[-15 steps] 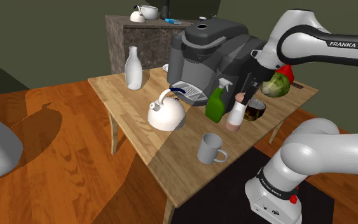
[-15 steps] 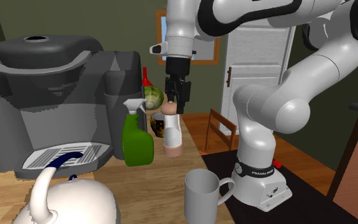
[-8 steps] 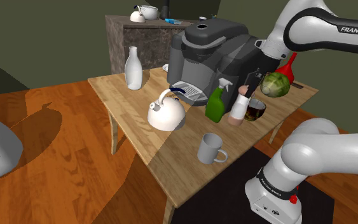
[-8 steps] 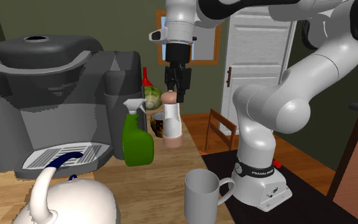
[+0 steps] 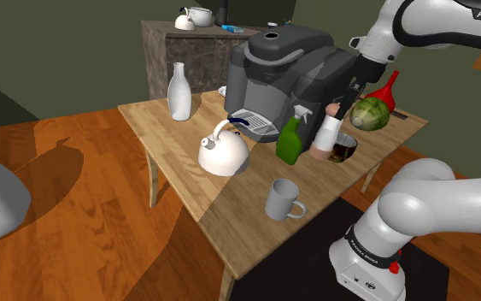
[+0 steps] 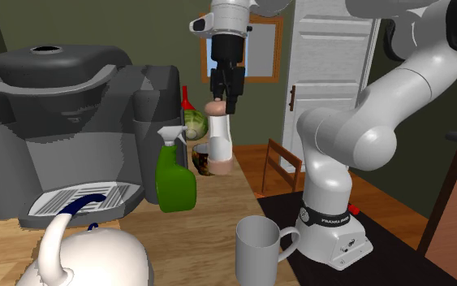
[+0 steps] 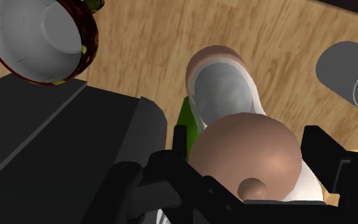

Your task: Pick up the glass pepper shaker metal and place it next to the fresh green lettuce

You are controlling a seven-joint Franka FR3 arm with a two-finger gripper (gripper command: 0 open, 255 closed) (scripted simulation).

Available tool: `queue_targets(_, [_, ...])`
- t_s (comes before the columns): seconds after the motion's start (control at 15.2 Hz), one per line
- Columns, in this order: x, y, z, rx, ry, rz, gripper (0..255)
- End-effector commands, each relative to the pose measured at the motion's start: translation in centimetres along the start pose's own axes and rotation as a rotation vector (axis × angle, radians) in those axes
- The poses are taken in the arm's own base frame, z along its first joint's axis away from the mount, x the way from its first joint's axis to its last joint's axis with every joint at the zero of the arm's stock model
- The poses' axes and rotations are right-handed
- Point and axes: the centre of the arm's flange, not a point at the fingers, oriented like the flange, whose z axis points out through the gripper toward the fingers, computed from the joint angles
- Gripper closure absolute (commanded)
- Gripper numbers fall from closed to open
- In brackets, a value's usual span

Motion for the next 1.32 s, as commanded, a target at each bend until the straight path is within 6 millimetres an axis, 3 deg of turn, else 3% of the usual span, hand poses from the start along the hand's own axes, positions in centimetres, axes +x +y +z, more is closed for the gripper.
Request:
queue_targets(0.0, [0.2, -0.2, -1.1, 0.0, 0.0, 0.0, 255])
queue_targets(1.25, [1.1, -0.3, -11.1, 0.0, 0.0, 0.0, 255])
